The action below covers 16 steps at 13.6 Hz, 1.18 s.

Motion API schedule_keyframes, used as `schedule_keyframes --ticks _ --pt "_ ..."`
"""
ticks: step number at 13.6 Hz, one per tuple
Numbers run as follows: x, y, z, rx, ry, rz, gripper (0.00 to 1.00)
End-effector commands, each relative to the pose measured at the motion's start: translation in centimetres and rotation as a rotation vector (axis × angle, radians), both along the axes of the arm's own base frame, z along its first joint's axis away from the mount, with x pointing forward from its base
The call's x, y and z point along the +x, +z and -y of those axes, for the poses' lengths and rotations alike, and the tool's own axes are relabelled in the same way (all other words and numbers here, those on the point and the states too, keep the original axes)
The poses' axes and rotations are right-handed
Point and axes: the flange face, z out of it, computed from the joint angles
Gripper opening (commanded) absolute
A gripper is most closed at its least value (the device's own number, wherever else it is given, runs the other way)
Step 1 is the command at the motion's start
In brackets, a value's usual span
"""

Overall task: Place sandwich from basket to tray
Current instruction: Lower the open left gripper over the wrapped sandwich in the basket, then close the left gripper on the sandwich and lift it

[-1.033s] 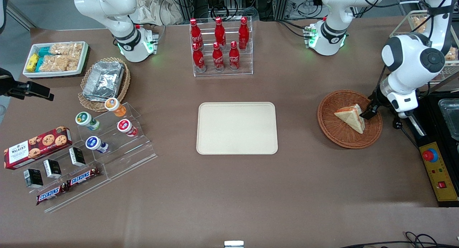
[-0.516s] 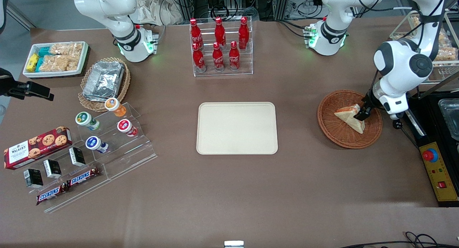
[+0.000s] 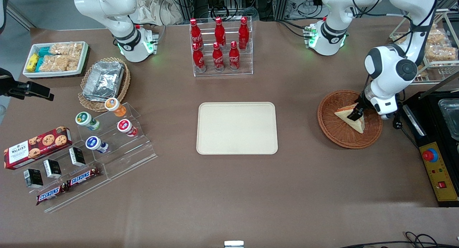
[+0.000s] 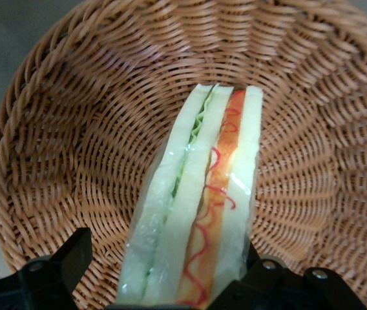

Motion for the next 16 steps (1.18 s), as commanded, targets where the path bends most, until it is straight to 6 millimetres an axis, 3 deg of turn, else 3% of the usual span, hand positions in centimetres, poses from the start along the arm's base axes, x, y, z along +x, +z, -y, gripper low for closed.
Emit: schedule_keyframes --ticks 1,5,8,10,13,16 --pt "-0.6 -0.5 0.3 0.011 0.028 0.064 0.00" --pt "0.1 0.2 1.3 0.010 -0.004 0.076 0.00" --pt "1.3 4.3 3.1 0.005 -0.068 0.051 0.00" --pt "2.3 8.7 3.2 -0.004 -0.121 0.018 0.00" --pt "4.7 16.9 3.2 -0.018 -0.210 -0.044 0.00" --pt "7.0 28.0 5.5 0.024 -0.308 -0.114 0.00"
